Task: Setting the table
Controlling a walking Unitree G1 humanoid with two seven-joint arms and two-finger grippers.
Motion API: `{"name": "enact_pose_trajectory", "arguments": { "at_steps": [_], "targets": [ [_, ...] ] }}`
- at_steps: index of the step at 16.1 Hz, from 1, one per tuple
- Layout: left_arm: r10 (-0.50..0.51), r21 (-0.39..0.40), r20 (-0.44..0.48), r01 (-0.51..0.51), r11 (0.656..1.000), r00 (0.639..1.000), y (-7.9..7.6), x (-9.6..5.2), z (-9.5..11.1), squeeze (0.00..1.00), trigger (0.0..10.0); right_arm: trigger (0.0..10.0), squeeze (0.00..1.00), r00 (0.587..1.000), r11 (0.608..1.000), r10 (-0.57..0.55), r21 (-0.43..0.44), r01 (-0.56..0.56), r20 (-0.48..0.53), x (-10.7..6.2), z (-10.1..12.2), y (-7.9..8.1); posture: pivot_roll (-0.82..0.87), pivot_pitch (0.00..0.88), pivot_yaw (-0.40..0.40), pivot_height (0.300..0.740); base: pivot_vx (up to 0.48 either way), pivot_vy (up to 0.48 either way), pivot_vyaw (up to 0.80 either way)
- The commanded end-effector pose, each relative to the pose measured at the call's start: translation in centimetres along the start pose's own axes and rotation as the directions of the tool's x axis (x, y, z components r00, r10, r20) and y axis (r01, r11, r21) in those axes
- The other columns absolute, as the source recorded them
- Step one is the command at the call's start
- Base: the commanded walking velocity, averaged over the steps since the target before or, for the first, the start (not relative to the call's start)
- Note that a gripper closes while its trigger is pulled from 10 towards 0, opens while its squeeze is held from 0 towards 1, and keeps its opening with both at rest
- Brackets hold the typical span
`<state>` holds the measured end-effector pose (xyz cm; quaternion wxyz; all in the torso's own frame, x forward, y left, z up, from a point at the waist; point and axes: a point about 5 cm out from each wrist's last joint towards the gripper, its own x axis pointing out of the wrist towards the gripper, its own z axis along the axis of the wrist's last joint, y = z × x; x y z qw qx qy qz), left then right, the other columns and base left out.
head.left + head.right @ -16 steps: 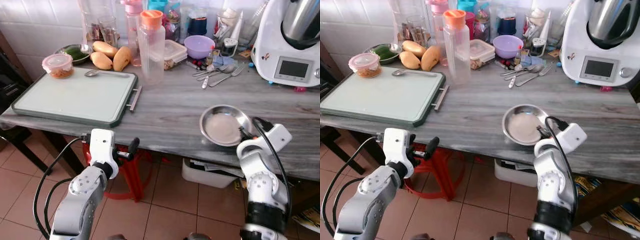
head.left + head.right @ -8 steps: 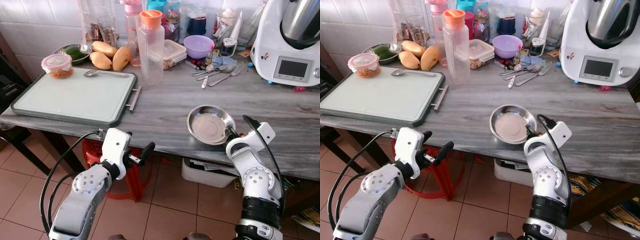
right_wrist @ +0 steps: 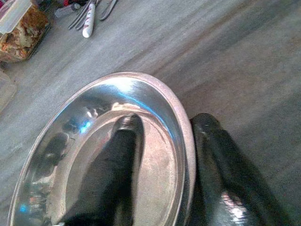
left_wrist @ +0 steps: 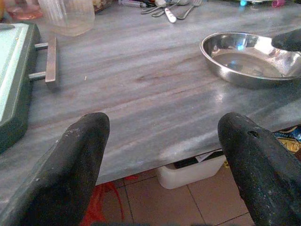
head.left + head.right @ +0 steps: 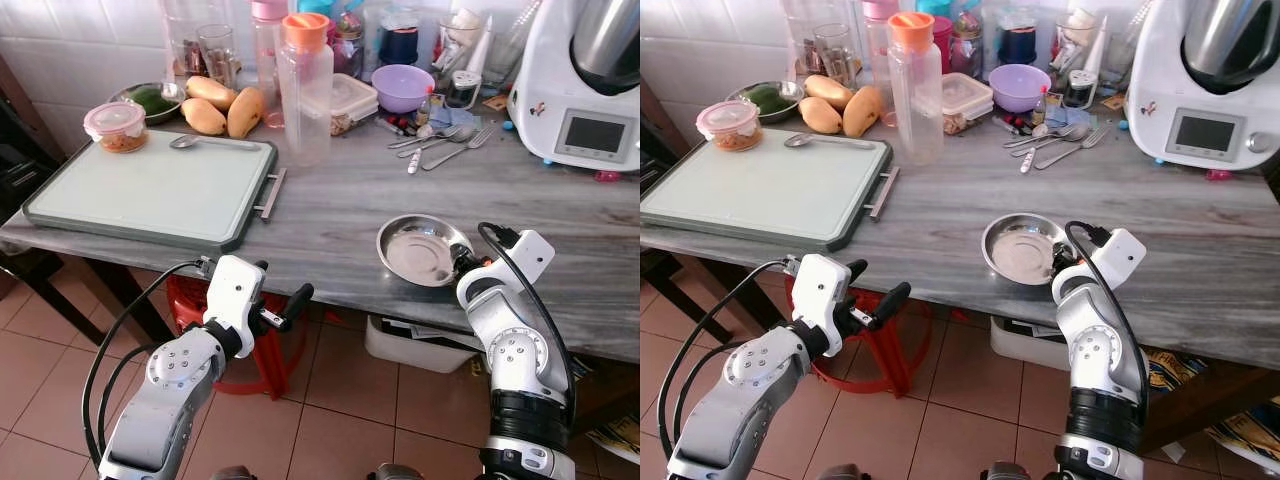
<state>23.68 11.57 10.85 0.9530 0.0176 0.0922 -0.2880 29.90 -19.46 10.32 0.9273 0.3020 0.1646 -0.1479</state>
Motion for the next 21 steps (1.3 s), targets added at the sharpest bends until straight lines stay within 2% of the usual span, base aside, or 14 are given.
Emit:
{"name": "enact_pose_trajectory", "arguments": {
  "at_steps": [1, 15, 16, 17, 18, 19, 21],
  "targets": [
    [-0.005, 0.021, 0.005, 0.005, 1.0, 1.0, 0.1, 0.1, 0.2, 0.0, 10.0, 10.0, 1.0, 1.0, 1.0, 0.014, -0.011, -0.014, 0.019, -0.1, 0.4, 0.3, -0.02, 0.0, 0.005, 0.74, 0.0, 0.0, 0.0],
    [-0.006, 0.023, 0.007, 0.006, 1.0, 1.0, 0.1, 0.1, 0.2, 0.0, 10.0, 10.0, 1.0, 0.999, 0.999, 0.019, -0.029, -0.019, 0.03, -0.2, 0.5, 0.3, -0.02, 0.0, 0.005, 0.74, 0.0, 0.0, 0.0],
    [0.253, 0.019, 0.127, -0.258, 0.966, 0.959, 2.3, 0.4, 1.6, 0.0, 10.0, 10.0, 1.0, 0.917, 0.869, 0.238, -0.491, -0.055, 0.319, -3.1, 2.8, 2.3, -0.02, 0.0, 0.012, 0.74, 0.0, 0.0, 0.0],
    [0.363, 0.004, 0.176, -0.369, 0.929, 0.915, 3.2, 0.3, 2.2, 0.0, 10.0, 10.0, 1.0, 0.847, 0.745, 0.391, -0.664, -0.062, 0.36, -4.9, 2.7, 3.7, -0.03, 0.0, 0.009, 0.74, 0.0, 0.0, 0.0],
    [0.366, 0.005, 0.177, -0.372, 0.928, 0.914, 3.2, 0.3, 2.2, 0.0, 10.0, 10.0, 1.0, 0.848, 0.744, 0.39, -0.666, -0.061, 0.359, -4.9, 2.6, 3.6, -0.03, 0.0, 0.009, 0.74, 0.0, 0.0, 0.0],
    [0.367, -0.003, 0.175, -0.372, 0.928, 0.914, 3.1, 0.2, 2.1, 0.0, 10.0, 10.0, 0.0, 0.858, 0.74, 0.374, -0.671, -0.045, 0.354, -5.0, 2.4, 3.1, -0.03, 0.0, 0.008, 0.74, 0.0, 0.0, 0.0],
    [0.396, -0.009, 0.173, -0.4, 0.916, 0.902, 3.0, 0.0, 1.8, 0.0, 10.0, 10.0, 0.0, 0.862, 0.732, 0.36, -0.68, -0.024, 0.357, -5.2, 2.3, 2.6, -0.03, 0.0, 0.008, 0.74, 0.0, 0.0, 0.0]
  ]
}}
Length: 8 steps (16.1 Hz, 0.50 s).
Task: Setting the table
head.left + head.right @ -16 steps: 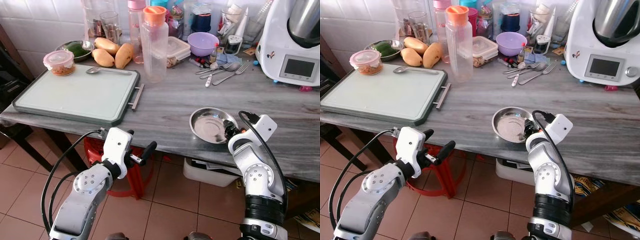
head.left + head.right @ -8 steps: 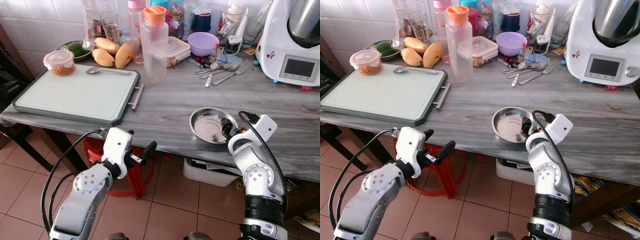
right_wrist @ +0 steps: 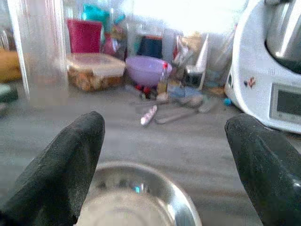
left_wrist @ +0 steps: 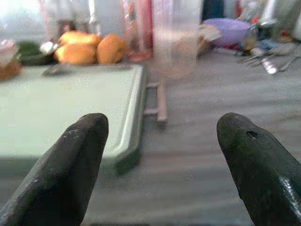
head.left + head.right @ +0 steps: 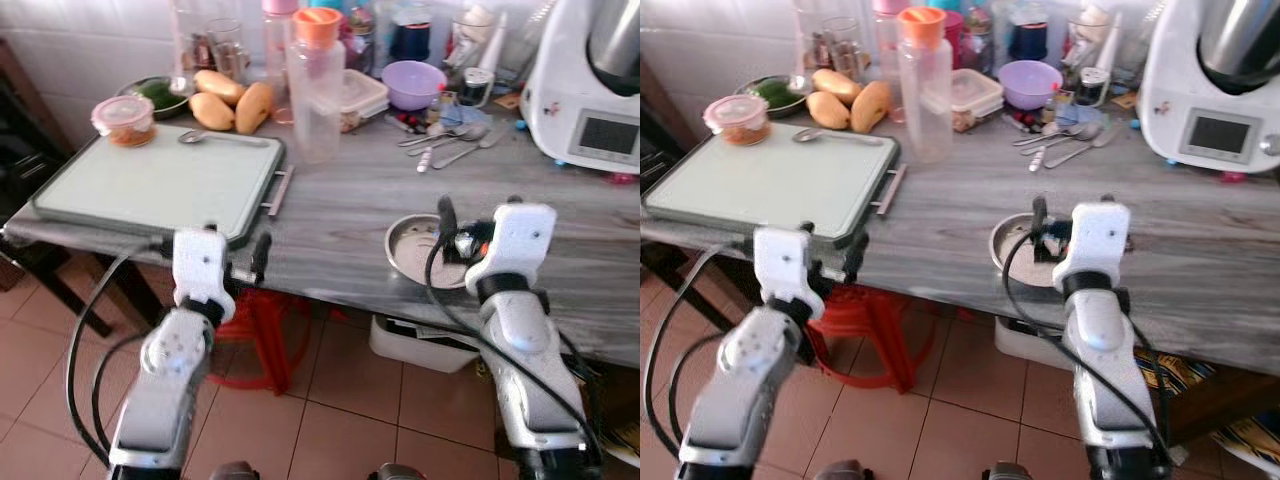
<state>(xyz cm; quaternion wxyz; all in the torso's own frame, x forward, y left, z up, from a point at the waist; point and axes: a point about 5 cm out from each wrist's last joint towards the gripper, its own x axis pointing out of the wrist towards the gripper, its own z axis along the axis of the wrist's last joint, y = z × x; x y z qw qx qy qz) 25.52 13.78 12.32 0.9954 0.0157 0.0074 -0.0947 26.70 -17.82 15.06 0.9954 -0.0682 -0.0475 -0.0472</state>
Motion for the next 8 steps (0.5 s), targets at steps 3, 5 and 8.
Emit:
{"name": "enact_pose_trajectory", "arguments": {
  "at_steps": [3, 5, 8],
  "targets": [
    [0.087, 0.029, 0.015, -0.087, 0.996, 0.996, 0.5, 0.0, 0.0, 0.0, 10.0, 10.0, 0.0, 1.0, 0.999, -0.005, -0.046, 0.006, 0.024, -1.1, -0.1, -0.1, -0.03, 0.0, 0.003, 0.74, 0.0, 0.0, 0.0],
    [0.079, 0.023, -0.004, -0.079, 0.997, 0.997, 0.5, -0.3, -0.4, 0.0, 10.0, 10.0, 0.0, 1.0, 0.999, 0.015, -0.038, -0.015, 0.011, -2.3, -0.5, 0.5, -0.03, 0.0, 0.005, 0.74, 0.0, 0.0, 0.0],
    [0.069, 0.023, -0.005, -0.069, 0.997, 0.998, 0.3, -0.1, -0.4, 0.0, 10.0, 10.0, 0.0, 1.0, 1.0, 0.018, -0.005, -0.018, -0.014, -2.5, -0.9, 0.9, -0.03, 0.0, 0.01, 0.74, -0.175, 0.0, -0.35]
  ]
}}
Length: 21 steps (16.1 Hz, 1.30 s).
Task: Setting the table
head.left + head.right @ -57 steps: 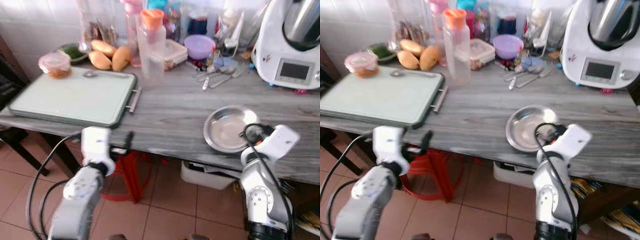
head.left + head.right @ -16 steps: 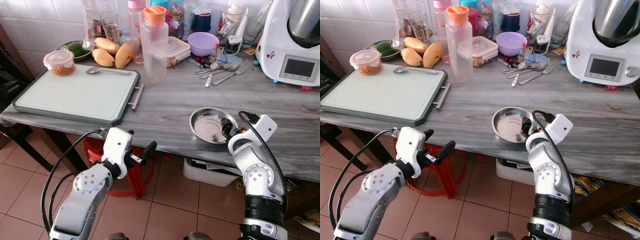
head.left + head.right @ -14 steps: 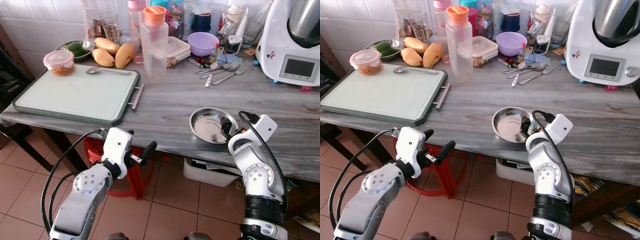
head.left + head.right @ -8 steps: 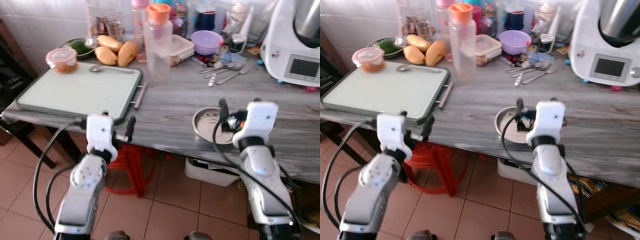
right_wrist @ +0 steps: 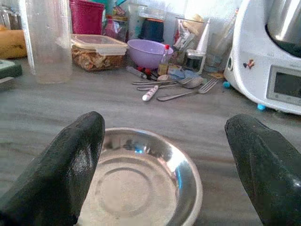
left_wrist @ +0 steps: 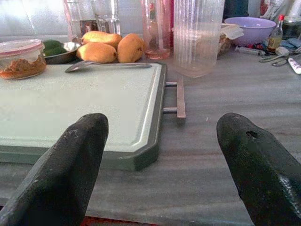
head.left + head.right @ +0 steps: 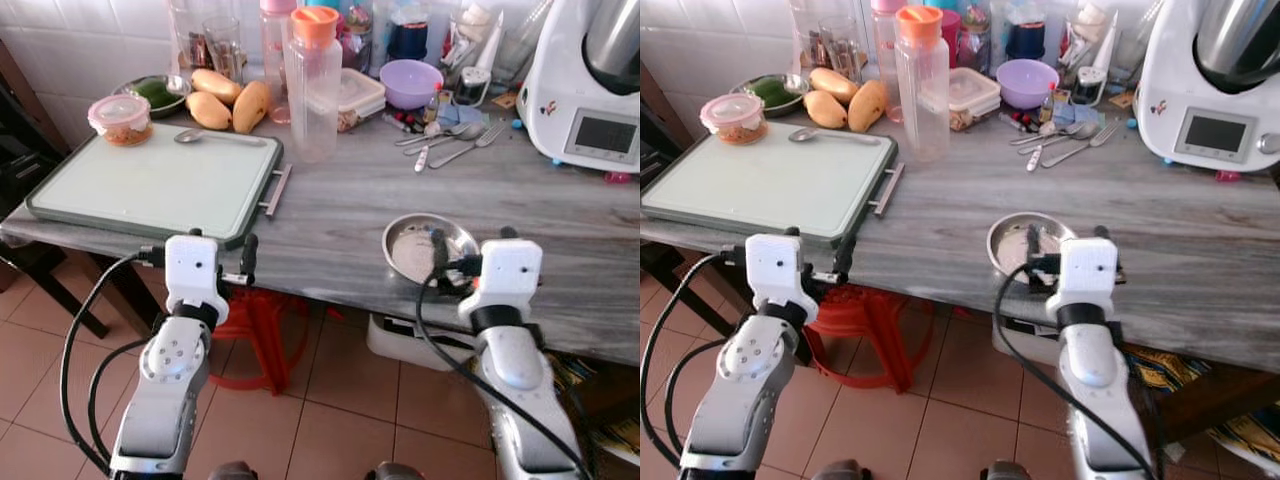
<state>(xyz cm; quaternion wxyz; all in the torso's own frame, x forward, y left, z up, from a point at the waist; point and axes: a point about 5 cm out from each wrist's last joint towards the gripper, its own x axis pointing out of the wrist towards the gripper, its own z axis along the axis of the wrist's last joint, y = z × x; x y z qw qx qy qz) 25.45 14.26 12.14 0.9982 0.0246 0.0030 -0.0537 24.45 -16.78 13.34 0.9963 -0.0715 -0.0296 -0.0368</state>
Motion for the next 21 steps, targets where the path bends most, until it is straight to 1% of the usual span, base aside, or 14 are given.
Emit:
{"name": "enact_pose_trajectory", "arguments": {
  "at_steps": [1, 6, 9, 10, 11, 12, 13, 15, 16, 17, 18, 20, 21],
  "targets": [
    [-0.017, 0.009, -0.007, 0.017, 1.0, 1.0, -0.2, 0.2, -0.1, 0.0, 10.0, 10.0, 0.0, 1.0, 1.0, -0.004, 0.005, 0.004, 0.022, 0.0, 0.4, -0.2, -0.03, 0.0, 0.012, 0.74, -0.259, 0.0, -0.7],
    [-0.007, 0.02, -0.001, 0.007, 1.0, 1.0, -0.1, 0.3, -0.1, 0.0, 10.0, 10.0, 0.0, 1.0, 1.0, -0.007, 0.004, 0.007, 0.027, 0.1, 0.4, -0.4, -0.03, 0.0, 0.01, 0.74, -0.262, 0.0, -0.58],
    [0.014, 0.02, 0.004, -0.014, 1.0, 1.0, 0.0, 0.4, -0.1, 0.0, 10.0, 10.0, 0.0, 0.999, 1.0, -0.029, -0.009, 0.029, 0.029, 0.1, 0.4, -0.8, -0.03, 0.0, 0.004, 0.74, -0.262, 0.0, 0.0],
    [0.021, 0.022, 0.007, -0.022, 1.0, 1.0, 0.1, 0.5, 0.0, 0.0, 10.0, 10.0, 0.0, 0.998, 0.998, -0.065, 0.011, 0.065, 0.011, 0.3, 0.2, -1.4, -0.03, 0.0, 0.0, 0.74, -0.262, 0.0, 0.0],
    [0.024, 0.026, 0.012, -0.024, 0.999, 1.0, 0.1, 0.5, 0.1, 0.0, 10.0, 10.0, 0.0, 0.997, 0.997, -0.072, 0.014, 0.072, 0.003, 0.5, 0.1, -1.6, -0.02, 0.0, -0.004, 0.74, -0.262, 0.0, 0.0],
    [0.024, 0.027, 0.014, -0.025, 0.999, 1.0, 0.2, 0.6, 0.1, 0.0, 10.0, 10.0, 0.0, 0.997, 0.997, -0.071, 0.016, 0.071, 0.003, 0.6, 0.1, -1.6, -0.02, 0.0, -0.006, 0.74, -0.259, 0.0, 0.0],
    [0.024, 0.039, 0.028, -0.025, 0.999, 0.999, 0.5, 1.0, 0.5, 0.0, 10.0, 10.0, 0.0, 0.998, 0.997, -0.069, 0.023, 0.069, 0.003, 1.0, 0.1, -1.4, -0.01, 0.0, -0.009, 0.74, -0.262, 0.0, 0.0],
    [0.015, 0.078, 0.061, -0.02, 0.997, 0.998, 1.0, 1.7, 1.1, 0.0, 10.0, 10.0, 0.0, 0.995, 0.995, -0.098, -0.028, 0.099, 0.013, 1.7, 0.3, -0.9, 0.01, 0.0, -0.006, 0.74, -0.259, 0.0, 0.0],
    [0.017, 0.081, 0.062, -0.022, 0.996, 0.998, 1.1, 1.8, 1.2, 0.0, 10.0, 10.0, 0.0, 0.995, 0.994, -0.101, -0.048, 0.102, 0.023, 1.9, 0.3, -0.7, 0.0, 0.0, -0.001, 0.74, -0.251, 0.0, 0.0],
    [0.018, 0.081, 0.061, -0.023, 0.996, 0.998, 1.2, 1.9, 1.2, 0.0, 10.0, 10.0, 0.0, 0.995, 0.994, -0.096, -0.049, 0.098, 0.035, 1.9, 0.4, -0.6, 0.0, 0.0, 0.003, 0.74, -0.247, 0.0, 0.0],
    [0.019, 0.081, 0.056, -0.024, 0.996, 0.998, 1.2, 1.8, 0.9, 0.0, 10.0, 10.0, 0.0, 0.996, 0.996, -0.087, -0.024, 0.088, 0.032, 1.8, 0.2, -0.5, 0.0, 0.0, 0.015, 0.74, -0.24, 0.0, 0.0],
    [0.048, 0.062, 0.035, -0.05, 0.997, 0.998, 1.2, 1.4, 0.5, 0.0, 10.0, 10.0, 0.0, 0.994, 0.995, -0.097, -0.035, 0.098, 0.045, 1.2, 0.1, -0.6, -0.02, 0.0, 0.031, 0.74, 0.0, 0.0, 0.0],
    [0.048, 0.06, 0.031, -0.049, 0.997, 0.998, 1.2, 1.1, 0.3, 0.0, 10.0, 10.0, 0.0, 0.993, 0.993, -0.103, -0.056, 0.106, 0.063, 0.8, 0.3, -0.7, -0.03, 0.0, 0.034, 0.74, 0.0, 0.0, 0.0]
  ]
}}
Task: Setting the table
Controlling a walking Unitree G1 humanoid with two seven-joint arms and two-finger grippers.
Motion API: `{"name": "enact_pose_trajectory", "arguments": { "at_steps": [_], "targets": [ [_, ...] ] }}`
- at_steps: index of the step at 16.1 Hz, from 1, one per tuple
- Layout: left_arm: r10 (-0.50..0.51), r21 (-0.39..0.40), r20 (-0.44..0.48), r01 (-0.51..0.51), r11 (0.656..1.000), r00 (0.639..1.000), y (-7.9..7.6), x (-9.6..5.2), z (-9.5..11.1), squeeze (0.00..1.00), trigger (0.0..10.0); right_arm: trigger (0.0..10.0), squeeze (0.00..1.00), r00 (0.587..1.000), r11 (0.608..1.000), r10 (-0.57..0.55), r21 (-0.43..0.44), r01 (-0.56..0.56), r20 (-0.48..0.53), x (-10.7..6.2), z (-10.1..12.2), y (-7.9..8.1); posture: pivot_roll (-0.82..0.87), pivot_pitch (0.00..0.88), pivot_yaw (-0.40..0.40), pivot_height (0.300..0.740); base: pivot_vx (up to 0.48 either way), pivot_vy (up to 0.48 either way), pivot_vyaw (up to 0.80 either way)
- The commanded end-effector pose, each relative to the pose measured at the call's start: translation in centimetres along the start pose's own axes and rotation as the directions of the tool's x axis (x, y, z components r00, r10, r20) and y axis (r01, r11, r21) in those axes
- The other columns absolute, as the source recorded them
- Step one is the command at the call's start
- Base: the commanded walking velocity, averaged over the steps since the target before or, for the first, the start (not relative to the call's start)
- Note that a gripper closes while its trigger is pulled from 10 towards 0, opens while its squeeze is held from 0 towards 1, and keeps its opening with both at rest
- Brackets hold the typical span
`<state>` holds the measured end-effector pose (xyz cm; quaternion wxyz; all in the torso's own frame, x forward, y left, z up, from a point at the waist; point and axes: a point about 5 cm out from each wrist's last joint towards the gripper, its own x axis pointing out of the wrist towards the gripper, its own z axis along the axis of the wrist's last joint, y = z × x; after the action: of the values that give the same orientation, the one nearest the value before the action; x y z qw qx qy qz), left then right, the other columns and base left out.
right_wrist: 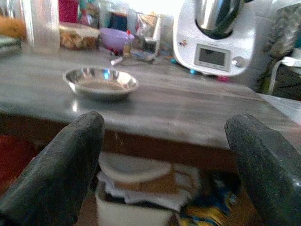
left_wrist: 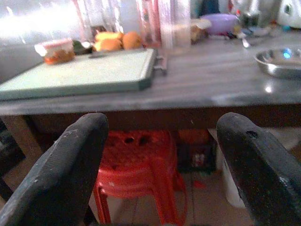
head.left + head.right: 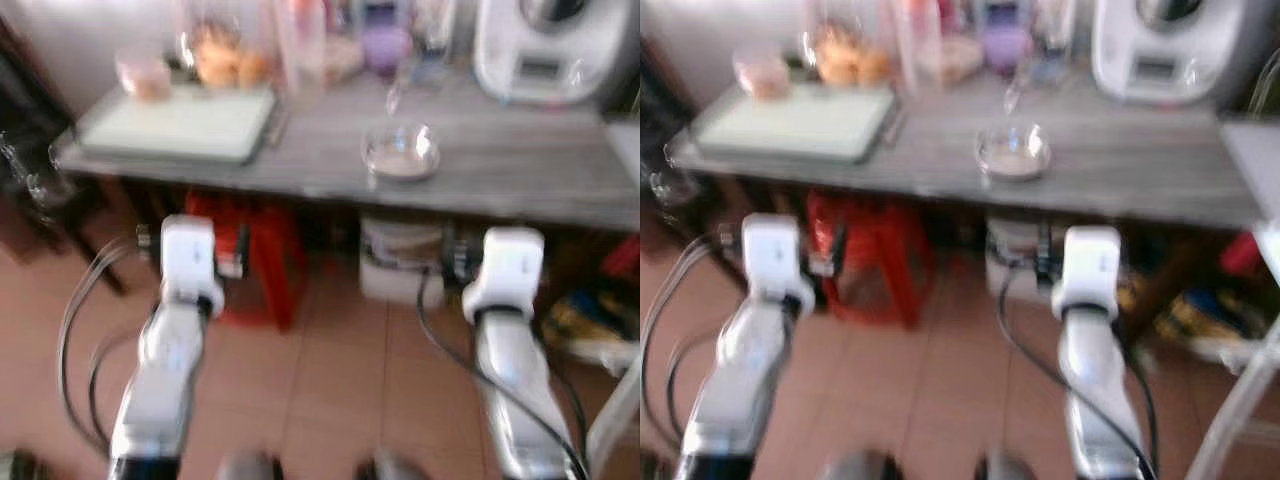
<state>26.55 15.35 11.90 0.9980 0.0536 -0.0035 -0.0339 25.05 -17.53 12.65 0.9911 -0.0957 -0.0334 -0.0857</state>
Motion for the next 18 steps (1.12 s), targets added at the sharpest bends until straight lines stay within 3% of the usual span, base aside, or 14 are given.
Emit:
{"name": "enact_pose_trajectory", "arguments": {
  "at_steps": [1, 3, 6, 9, 12, 18],
  "targets": [
    [0.003, 0.006, 0.026, -0.003, 1.0, 1.0, 0.2, -0.2, 0.6, 0.0, 10.0, 10.0, 0.0, 1.0, 1.0, 0.01, -0.003, -0.009, 0.029, -0.5, 1.0, 0.0, -0.03, 0.0, 0.03, 0.74, 0.0, 0.0, 0.0],
    [-0.041, -0.012, 0.009, 0.041, 0.999, 0.999, 0.1, 0.0, 0.2, 0.0, 10.0, 10.0, 0.0, 0.999, 0.997, 0.047, 0.058, -0.048, 0.017, -1.4, 0.7, 0.3, -0.04, 0.0, 0.035, 0.74, 0.0, 0.0, 0.0],
    [-0.121, -0.012, 0.024, 0.122, 0.992, 0.992, -0.8, 0.0, 0.5, 0.0, 10.0, 10.0, 0.0, 1.0, 0.996, 0.017, 0.092, -0.015, -0.02, -0.9, 0.3, -0.1, -0.06, 0.0, 0.032, 0.74, 0.0, 0.0, -0.26],
    [-0.139, -0.029, 0.033, 0.14, 0.99, 0.99, -1.4, 0.2, 0.5, 0.0, 10.0, 10.0, 0.0, 0.999, 0.997, 0.045, 0.057, -0.045, 0.011, -0.7, 0.9, -0.5, -0.07, 0.0, 0.034, 0.74, 0.0, 0.0, -0.8],
    [-0.162, -0.044, 0.051, 0.164, 0.985, 0.986, -2.1, 0.4, 0.7, 0.0, 10.0, 10.0, 0.0, 0.999, 0.998, 0.04, 0.037, -0.04, 0.009, -0.3, 0.9, -1.5, -0.09, 0.0, 0.021, 0.74, 0.0, -0.299, -0.69],
    [-0.167, -0.042, 0.057, 0.169, 0.985, 0.984, -2.1, 0.8, 0.8, 0.0, 10.0, 10.0, 0.0, 0.997, 0.996, 0.081, 0.039, -0.082, 0.017, -0.3, 1.2, -1.0, -0.09, 0.0, 0.011, 0.74, 0.0, -0.445, 0.0]
  ]
}}
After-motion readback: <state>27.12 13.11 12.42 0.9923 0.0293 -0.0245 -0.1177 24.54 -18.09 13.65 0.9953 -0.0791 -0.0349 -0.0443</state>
